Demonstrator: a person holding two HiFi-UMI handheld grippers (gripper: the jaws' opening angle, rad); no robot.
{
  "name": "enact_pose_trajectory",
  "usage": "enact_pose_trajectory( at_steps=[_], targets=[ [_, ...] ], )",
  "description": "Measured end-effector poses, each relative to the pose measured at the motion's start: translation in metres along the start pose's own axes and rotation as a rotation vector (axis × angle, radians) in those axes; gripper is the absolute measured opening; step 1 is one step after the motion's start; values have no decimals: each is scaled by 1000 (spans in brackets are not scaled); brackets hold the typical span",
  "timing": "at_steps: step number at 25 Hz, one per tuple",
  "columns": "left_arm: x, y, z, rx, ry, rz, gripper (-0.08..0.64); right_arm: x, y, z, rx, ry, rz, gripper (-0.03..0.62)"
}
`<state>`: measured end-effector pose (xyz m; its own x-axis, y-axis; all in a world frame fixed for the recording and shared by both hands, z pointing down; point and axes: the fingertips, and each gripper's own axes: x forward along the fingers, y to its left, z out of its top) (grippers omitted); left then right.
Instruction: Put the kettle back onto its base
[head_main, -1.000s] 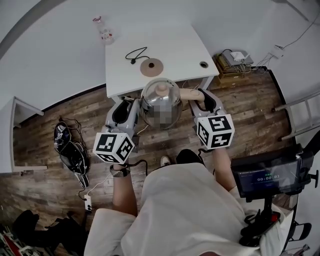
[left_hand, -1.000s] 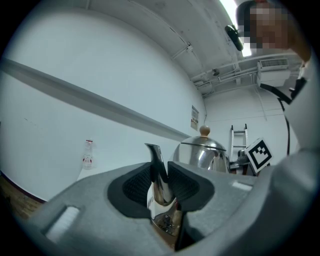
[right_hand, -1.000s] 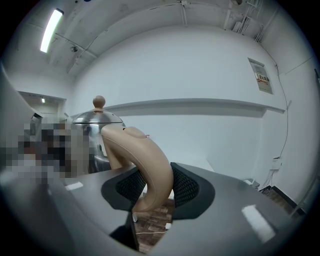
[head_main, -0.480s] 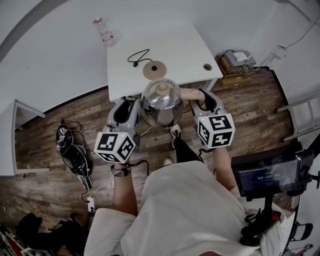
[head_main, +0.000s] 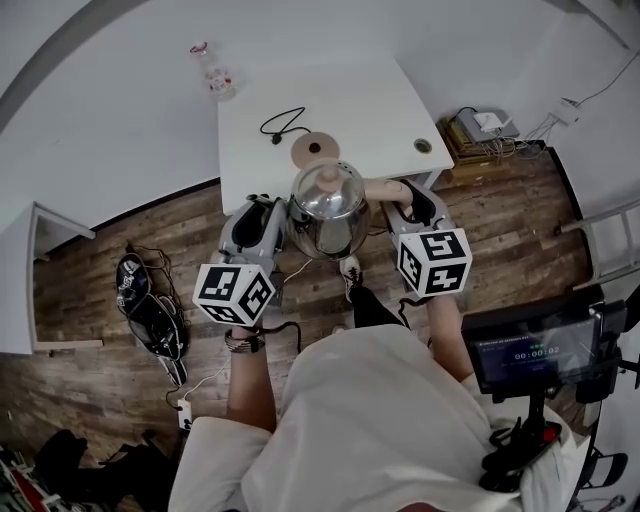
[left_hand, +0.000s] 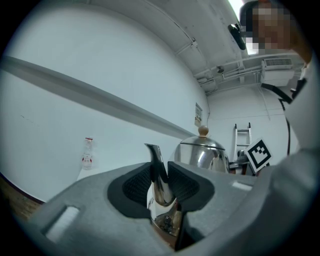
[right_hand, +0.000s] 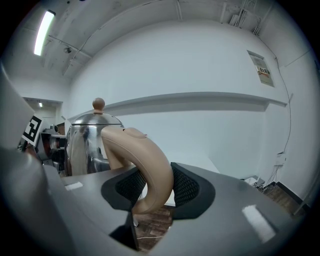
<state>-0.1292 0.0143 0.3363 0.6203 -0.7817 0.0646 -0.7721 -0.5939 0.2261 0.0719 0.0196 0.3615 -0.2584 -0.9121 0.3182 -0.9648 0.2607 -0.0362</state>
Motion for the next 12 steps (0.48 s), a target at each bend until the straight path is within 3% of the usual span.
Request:
enact_pose_trajectory(
  at_steps=[9, 12],
  targets=[
    [11, 10, 3, 3, -11, 16, 107, 17, -4, 6, -4, -9, 17, 155],
    [59, 36, 8, -17, 10, 30, 107, 66, -27, 18, 3, 18, 29, 155]
  ],
)
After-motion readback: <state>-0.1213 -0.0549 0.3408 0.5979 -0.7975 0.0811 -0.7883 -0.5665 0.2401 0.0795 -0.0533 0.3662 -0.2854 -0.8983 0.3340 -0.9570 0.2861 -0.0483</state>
